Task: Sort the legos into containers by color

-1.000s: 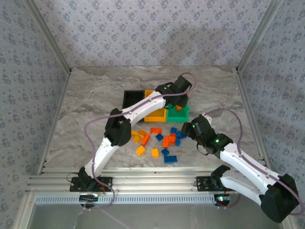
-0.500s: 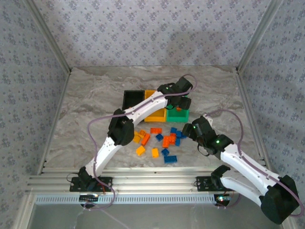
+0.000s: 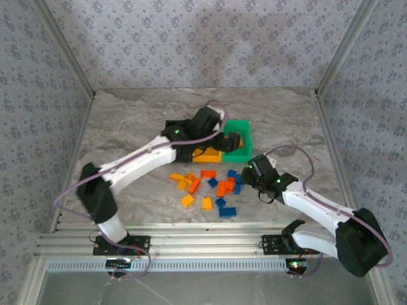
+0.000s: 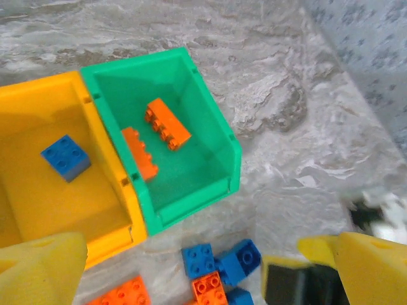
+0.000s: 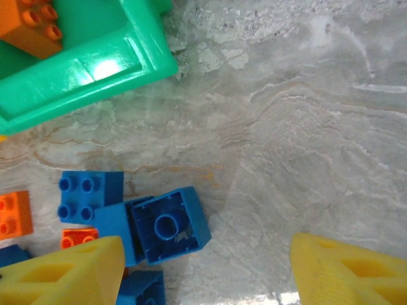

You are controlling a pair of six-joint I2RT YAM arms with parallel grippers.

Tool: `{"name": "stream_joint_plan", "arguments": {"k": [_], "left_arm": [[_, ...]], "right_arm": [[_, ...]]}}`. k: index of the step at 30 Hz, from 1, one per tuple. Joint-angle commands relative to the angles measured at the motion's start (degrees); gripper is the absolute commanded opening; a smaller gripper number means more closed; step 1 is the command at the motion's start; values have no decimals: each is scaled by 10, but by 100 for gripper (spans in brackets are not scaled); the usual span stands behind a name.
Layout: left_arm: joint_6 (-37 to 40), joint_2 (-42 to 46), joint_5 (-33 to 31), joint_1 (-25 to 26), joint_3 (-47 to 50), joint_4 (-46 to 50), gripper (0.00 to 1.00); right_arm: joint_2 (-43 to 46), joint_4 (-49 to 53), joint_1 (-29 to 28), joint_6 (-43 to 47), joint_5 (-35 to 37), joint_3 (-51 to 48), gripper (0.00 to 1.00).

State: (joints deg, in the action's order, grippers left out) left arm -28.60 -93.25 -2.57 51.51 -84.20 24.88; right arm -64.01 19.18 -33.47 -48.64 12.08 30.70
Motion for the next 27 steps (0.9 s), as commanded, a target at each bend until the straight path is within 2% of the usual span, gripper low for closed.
{"name": "stream_joint_plan", "arguments": {"k": [1,5,9,14,18,23,27], "left_arm": [[-31,70,-7,3,115,-59,100],[-53,162,-32,4,234,-54,100],[-74,231,-56,3,308,-36,100],[-84,288,-94,3,347,-8,100],[-85,319,-108,2,364,0,100],[-85,338,-115,-2,373,10,100],[-88,355,-117,-7,386,11,100]], "right_arm": [[-33,-18,6,4,-1,21,71],[-71,-22,8,4,2,35,67],[-95,-4,8,-1,16,43,61],[-113,46,19,-24,27,40,54],[-88,65,42,-32,46,25,52],[-44,54,51,-2,54,27,53],[-44,24,31,29,28,38,67]]}}
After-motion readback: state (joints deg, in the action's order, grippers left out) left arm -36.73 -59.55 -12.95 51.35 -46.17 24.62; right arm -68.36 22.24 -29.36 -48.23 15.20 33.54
